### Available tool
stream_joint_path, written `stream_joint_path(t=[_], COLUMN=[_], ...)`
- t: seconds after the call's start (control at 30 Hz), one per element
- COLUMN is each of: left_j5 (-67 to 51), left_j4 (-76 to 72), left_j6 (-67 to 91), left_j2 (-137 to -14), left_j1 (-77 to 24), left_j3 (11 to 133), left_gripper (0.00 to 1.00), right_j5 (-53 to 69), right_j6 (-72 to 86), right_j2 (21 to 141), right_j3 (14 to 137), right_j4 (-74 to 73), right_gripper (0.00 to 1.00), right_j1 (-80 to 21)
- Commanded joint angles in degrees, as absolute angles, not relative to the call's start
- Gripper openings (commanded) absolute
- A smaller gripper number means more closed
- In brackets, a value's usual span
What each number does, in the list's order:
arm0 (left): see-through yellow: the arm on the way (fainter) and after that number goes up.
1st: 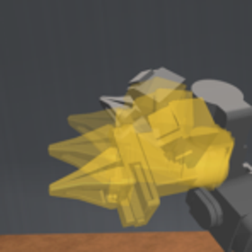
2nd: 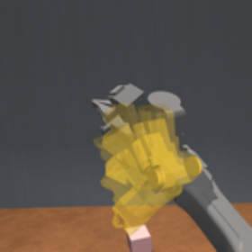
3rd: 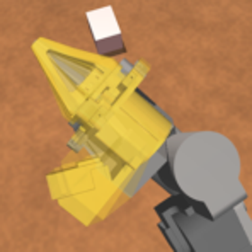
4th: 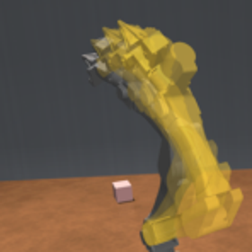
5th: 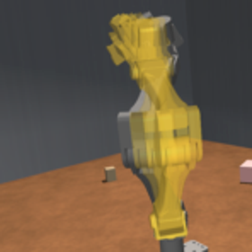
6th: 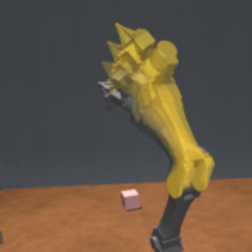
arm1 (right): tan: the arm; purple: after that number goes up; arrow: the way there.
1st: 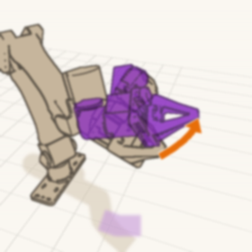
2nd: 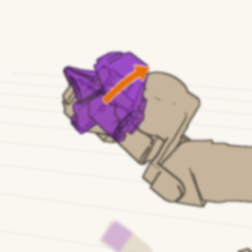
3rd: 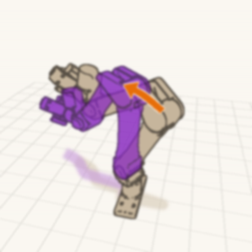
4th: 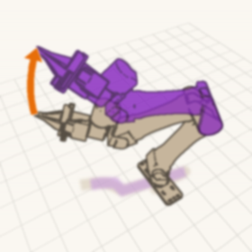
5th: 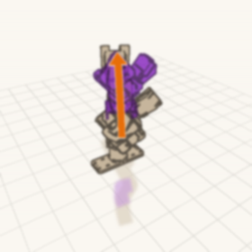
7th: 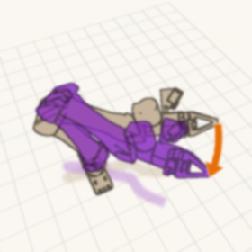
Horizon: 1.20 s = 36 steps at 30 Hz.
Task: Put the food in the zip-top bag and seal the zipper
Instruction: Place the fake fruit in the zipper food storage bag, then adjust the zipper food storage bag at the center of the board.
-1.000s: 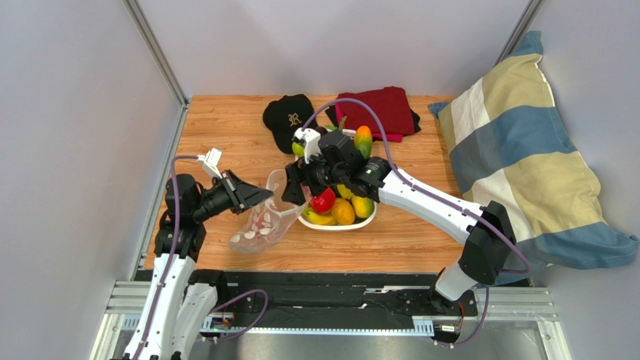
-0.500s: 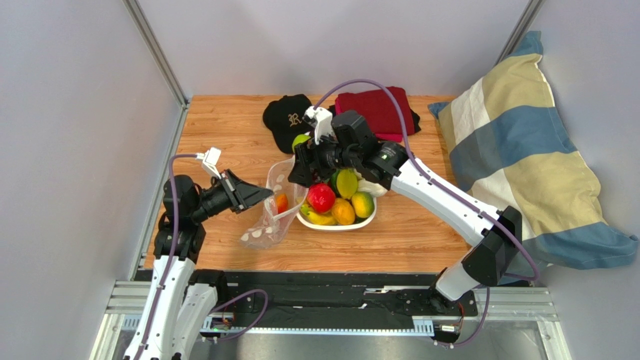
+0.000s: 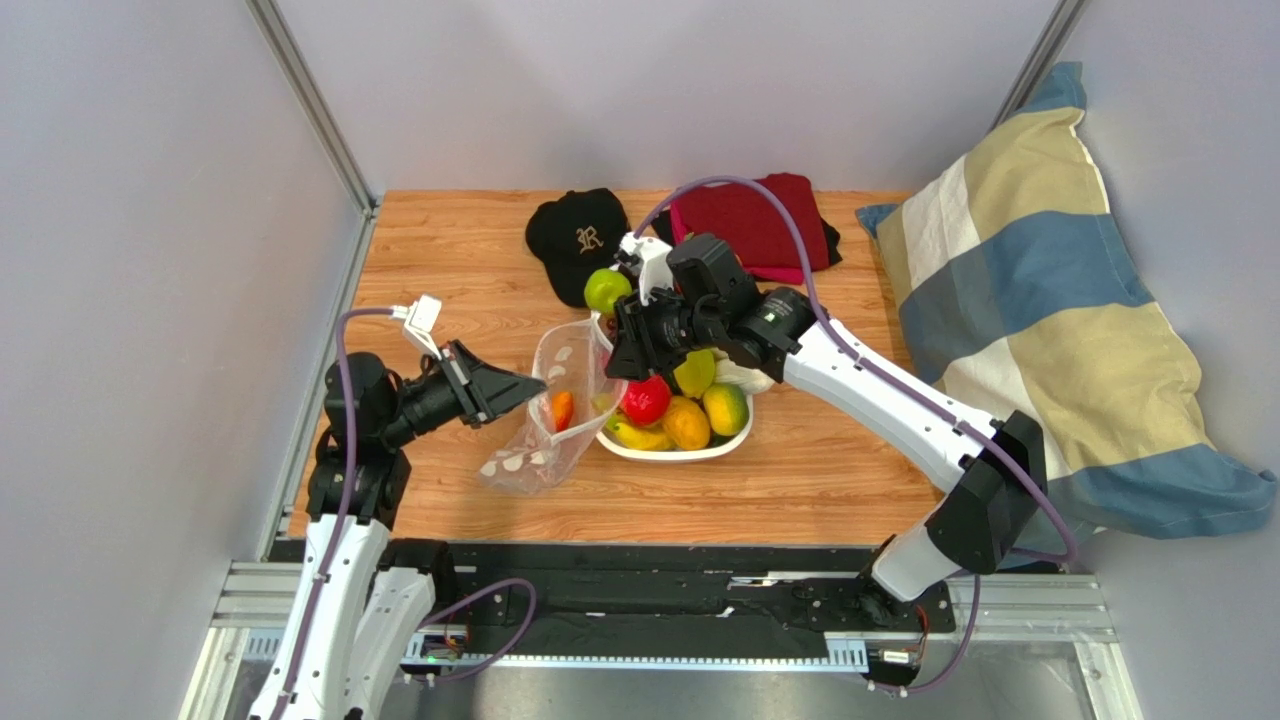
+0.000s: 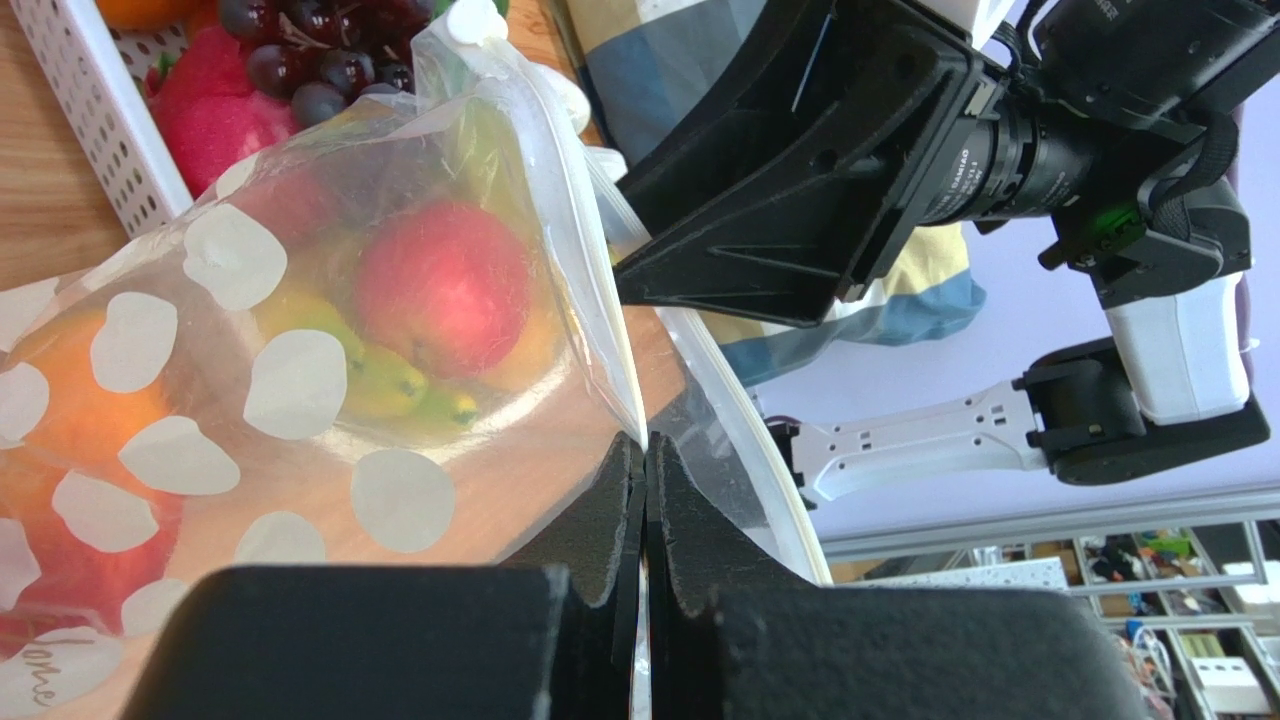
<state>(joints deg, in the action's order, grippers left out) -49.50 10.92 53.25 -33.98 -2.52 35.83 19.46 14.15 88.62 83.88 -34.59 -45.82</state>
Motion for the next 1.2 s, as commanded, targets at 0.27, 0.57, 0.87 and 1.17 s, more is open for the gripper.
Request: stream_joint_path(t=[0.27, 0.57, 0.87, 1.17], left_j5=[-34.7, -39.1, -35.9, -23.0], left_j4=[45.2, 52.8, 49.8, 50.1], left_j6=[20.0, 14.8, 23.6, 24.2], left_j2=[-40.4, -43.0, -42.6, -49.2], left_j1=[-2.1, -2.2, -5.6, -10.0], left_j3=[53.3, 60.9, 62.3, 62.9], left_gripper=[0.54, 0.60, 0.92, 0.67], right_j5=[22.3, 20.9, 14.2, 9.6], right_j6=[19.1, 24.2, 32.7, 34.8], right_j2=[90.0, 93.4, 96.2, 99.4], right_j3=[87.5, 89.2, 96.1, 99.7], right_j4=[-30.7, -28.7, -28.9, -31.1], right_gripper=[0.00, 0.00, 0.00, 0.00], right_j1=[-46.1, -48.4, -51.3, -53.3])
